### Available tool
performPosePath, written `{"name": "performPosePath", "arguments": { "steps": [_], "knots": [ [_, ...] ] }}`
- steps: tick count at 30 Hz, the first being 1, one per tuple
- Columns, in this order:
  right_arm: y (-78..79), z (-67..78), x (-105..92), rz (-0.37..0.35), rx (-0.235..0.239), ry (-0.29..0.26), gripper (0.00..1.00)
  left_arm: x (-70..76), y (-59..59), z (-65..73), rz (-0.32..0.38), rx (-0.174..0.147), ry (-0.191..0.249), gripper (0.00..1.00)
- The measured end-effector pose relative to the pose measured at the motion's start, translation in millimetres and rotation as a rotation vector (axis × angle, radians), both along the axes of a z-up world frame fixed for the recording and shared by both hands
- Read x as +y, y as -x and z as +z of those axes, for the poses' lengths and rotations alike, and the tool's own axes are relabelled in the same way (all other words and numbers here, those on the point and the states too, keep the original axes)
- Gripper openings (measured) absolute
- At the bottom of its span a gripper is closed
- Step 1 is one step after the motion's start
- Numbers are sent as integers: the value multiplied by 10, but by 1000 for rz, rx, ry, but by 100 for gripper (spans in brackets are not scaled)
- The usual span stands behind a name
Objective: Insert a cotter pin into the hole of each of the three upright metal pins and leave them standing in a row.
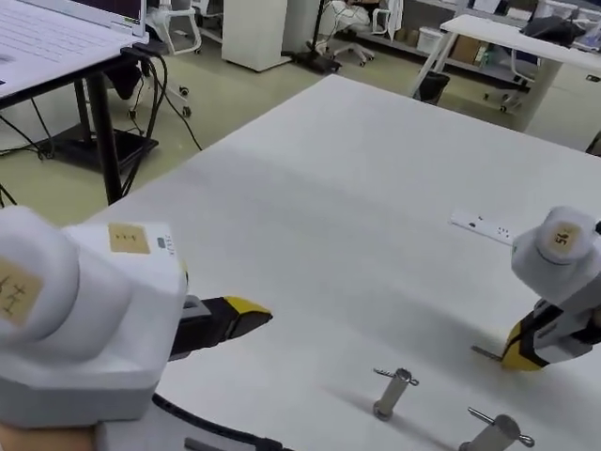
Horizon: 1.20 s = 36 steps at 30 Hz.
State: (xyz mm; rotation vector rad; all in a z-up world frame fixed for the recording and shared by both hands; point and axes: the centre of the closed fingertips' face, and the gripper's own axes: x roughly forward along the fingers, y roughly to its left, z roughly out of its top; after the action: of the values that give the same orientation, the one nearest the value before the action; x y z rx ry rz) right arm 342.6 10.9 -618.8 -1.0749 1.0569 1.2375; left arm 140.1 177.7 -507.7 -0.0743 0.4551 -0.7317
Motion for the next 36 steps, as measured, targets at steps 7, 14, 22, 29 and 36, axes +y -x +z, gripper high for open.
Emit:
{"name": "performPosePath", "arguments": {
  "steps": [7,14,22,29,36],
  "knots": [
    [18,12,6,14,-57,23,0,33,-45,133,-1,-28,12,91],
    [-4,203,-17,-16,-119,-21,0,35,-103,215,21,-55,24,90],
    [85,646,-9,-33,-231,-131,0,2,-107,219,15,-66,16,83],
    [269,1033,25,-25,-342,-225,0,-2,-154,263,14,-67,40,80],
    [567,1324,127,-28,-417,-332,0,-28,-224,311,16,-67,60,74]
  ]
}}
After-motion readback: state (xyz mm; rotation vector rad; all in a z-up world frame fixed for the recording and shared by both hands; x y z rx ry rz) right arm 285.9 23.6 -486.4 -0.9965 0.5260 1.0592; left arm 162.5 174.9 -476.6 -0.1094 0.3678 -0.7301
